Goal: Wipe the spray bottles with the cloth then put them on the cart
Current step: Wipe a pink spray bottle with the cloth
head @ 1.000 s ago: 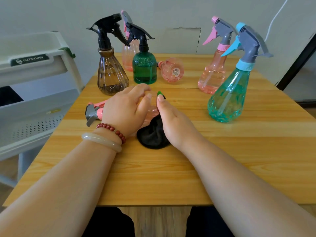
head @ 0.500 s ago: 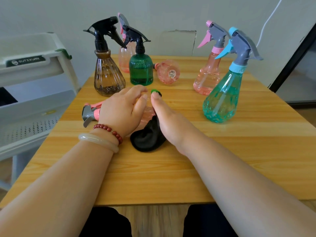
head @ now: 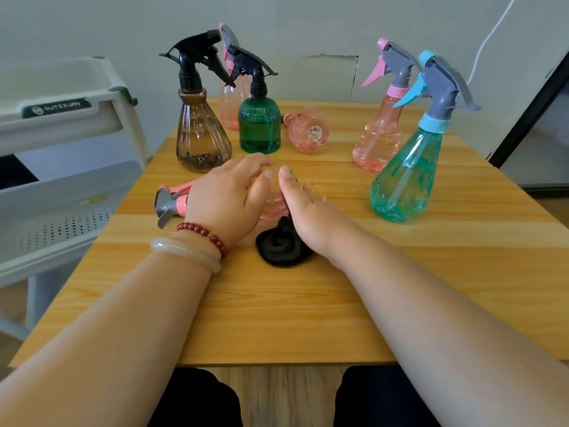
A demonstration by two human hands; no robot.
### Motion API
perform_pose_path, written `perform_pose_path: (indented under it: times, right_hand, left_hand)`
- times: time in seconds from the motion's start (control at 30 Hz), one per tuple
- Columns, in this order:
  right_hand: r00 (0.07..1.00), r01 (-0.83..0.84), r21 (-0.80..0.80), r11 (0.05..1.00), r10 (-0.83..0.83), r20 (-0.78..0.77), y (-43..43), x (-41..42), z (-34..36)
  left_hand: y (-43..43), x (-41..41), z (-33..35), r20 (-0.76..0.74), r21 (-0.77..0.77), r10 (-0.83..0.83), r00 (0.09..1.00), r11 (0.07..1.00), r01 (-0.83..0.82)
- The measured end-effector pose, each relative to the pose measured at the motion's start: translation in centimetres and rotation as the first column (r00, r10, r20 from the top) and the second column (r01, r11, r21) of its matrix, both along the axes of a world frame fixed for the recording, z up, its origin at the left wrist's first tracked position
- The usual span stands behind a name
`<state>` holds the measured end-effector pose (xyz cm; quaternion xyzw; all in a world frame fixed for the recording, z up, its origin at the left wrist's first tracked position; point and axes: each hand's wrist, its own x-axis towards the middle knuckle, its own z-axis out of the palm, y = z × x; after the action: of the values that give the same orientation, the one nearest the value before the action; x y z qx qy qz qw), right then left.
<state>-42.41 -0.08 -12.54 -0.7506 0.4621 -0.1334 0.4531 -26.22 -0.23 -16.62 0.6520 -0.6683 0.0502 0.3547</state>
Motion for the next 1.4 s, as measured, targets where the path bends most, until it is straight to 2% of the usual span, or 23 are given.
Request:
perform_pose_path:
  times: [0.13, 0.23, 0.37, 0.43, 0.5, 0.6, 0.67, 0.87, 1.0, 1.07, 1.13, 1.2, 1.3, 1.4]
  right_hand:
    - [0.998, -0.038, 0.0, 0.999, 0.038, -0.055, 0.5, -0.8, 0.1]
    - [0.996, -0.002, 0.075, 0.997, -0.004, 0.085, 1.4, -0.9, -0.4]
    - [0.966, 0.041, 0.009, 0.999, -0.042, 0.254, 1.1, 0.7, -0.8]
    - [0.958, 0.028, -0.037, 0.999, -0.016, 0.288, 0.3, 1.4, -0.5]
    - [0.963, 0.031, -0.068, 0.997, -0.011, 0.268, -0.4, 1.6, -0.2]
    - [0.982, 0.063, -0.018, 0.998, -0.059, 0.181, -0.7, 1.3, -0.4]
    - [0.992, 0.034, -0.028, 0.999, -0.03, 0.121, -0.4, 0.9, -0.9]
    - [0.991, 0.059, -0.032, 0.998, -0.054, 0.126, -0.1, 0.9, -1.0]
    - [0.995, -0.041, -0.085, 0.996, 0.033, -0.096, -0.8, 0.5, -0.6]
    - [0.979, -0.055, -0.169, 0.984, 0.02, -0.202, -1.3, 0.0, -0.3]
    - [0.985, -0.023, -0.26, 0.965, -0.023, -0.172, -1.6, -0.2, 0.1]
    - [0.995, -0.051, -0.298, 0.953, 0.023, -0.097, -2.1, -0.3, 0.4]
    - [0.991, -0.12, -0.312, 0.943, 0.095, -0.093, -3.0, 0.0, 0.7]
    - [0.991, -0.134, -0.364, 0.922, 0.13, -0.034, -3.1, 0.8, 0.2]
  left_hand:
    - [-0.1, -0.2, 0.1, -0.018, -0.01, 0.014, 1.0, 1.0, -0.014]
    - [0.1, -0.4, 0.2, -0.021, -0.002, 0.018, 1.0, 1.0, -0.018]
    - [0.1, -0.1, 0.2, -0.004, 0.009, -0.002, 1.0, 1.0, 0.002]
    - [0.1, -0.1, 0.3, -0.001, 0.004, -0.02, 1.0, 1.0, 0.02]
    - [0.0, 0.0, 0.4, -0.005, 0.006, -0.028, 1.0, 1.0, 0.028]
    - [0.1, -0.1, 0.3, -0.025, 0.006, -0.021, 0.999, 1.0, 0.021]
    - [0.1, -0.1, 0.3, -0.029, -0.002, -0.011, 1.0, 1.0, 0.011]
    - [0.0, 0.0, 0.3, -0.027, 0.014, -0.021, 0.999, 1.0, 0.022]
    - [0.2, -0.1, 0.4, -0.019, -0.008, -0.028, 0.999, 1.0, 0.028]
    - [0.3, -0.1, 0.4, -0.021, -0.017, -0.045, 0.999, 0.999, 0.045]
    - [0.4, -0.1, 0.2, -0.052, -0.022, -0.061, 0.997, 0.998, 0.06]
    - [0.4, 0.1, 0.1, -0.123, -0.029, -0.092, 0.988, 0.996, 0.089]
    - [0.4, 0.7, 0.0, -0.235, -0.068, -0.15, 0.96, 0.988, 0.138]
    - [0.2, 0.8, -0.1, -0.281, -0.12, -0.207, 0.937, 0.976, 0.179]
